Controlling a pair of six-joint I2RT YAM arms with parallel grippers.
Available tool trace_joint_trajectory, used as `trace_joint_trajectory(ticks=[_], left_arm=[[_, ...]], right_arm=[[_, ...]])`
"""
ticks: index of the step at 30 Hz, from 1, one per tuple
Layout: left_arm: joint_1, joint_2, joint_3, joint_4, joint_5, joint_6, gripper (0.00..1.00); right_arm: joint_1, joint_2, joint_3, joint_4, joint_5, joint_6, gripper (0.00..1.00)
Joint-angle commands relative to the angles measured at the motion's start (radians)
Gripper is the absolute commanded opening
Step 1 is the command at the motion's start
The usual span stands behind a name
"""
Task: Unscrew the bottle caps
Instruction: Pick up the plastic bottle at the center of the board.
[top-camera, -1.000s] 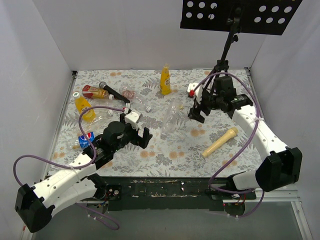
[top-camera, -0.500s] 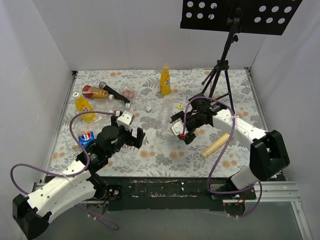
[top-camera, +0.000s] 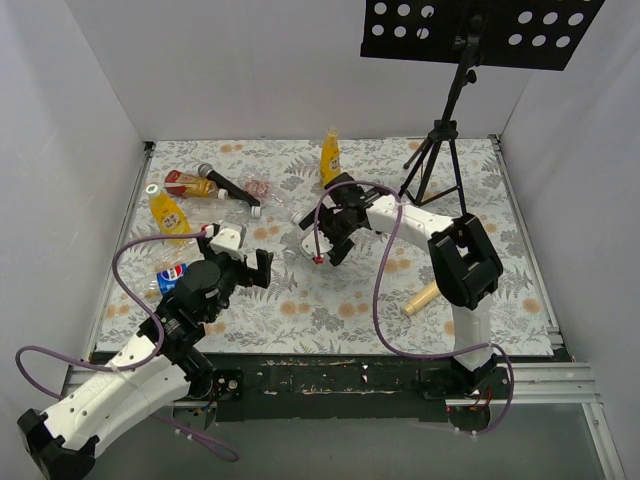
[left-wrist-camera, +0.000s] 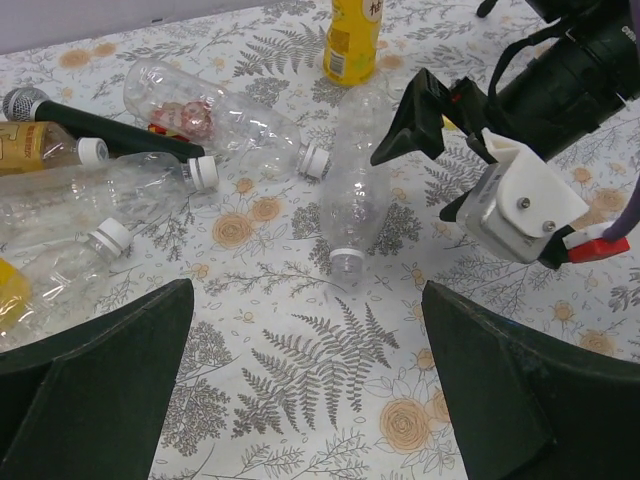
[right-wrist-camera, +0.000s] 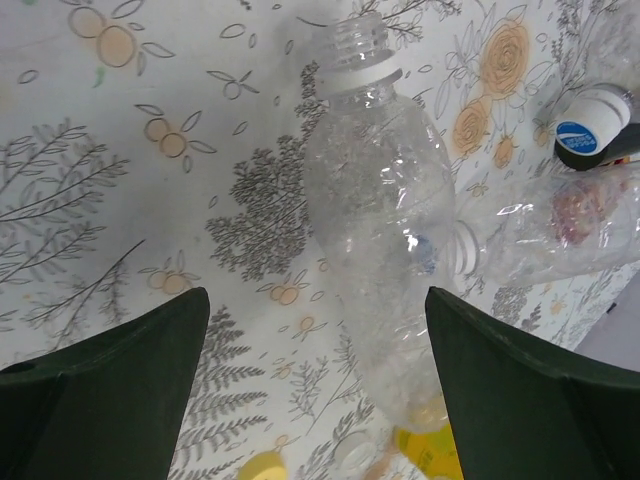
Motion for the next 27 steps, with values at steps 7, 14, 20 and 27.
trace_joint_trajectory(ticks=[7,14,20,27], left_arm=[[0.007,0.033,-0.012,0.009,-0.03,0.024,0.98],[0.007,-0.019,-0.018,0.012,-0.088,0.028,0.98],[0.008,-0.045,-0.024,0.018,-0.098,0.033,0.98],[0.008,-0.045,-0.02,0.018,-0.047,0.017,0.98]], right_arm=[[0.046,0.127,0.199,-0.029,0.006,-0.068,0.96],[0.075,0.222,0.272,0.02,0.015,0.078,0.95],[0.084,0.27,0.337,-0.021,0.074,0.271,0.86],[0.087,0.221,0.309,-0.067,0.074,0.412,0.56]])
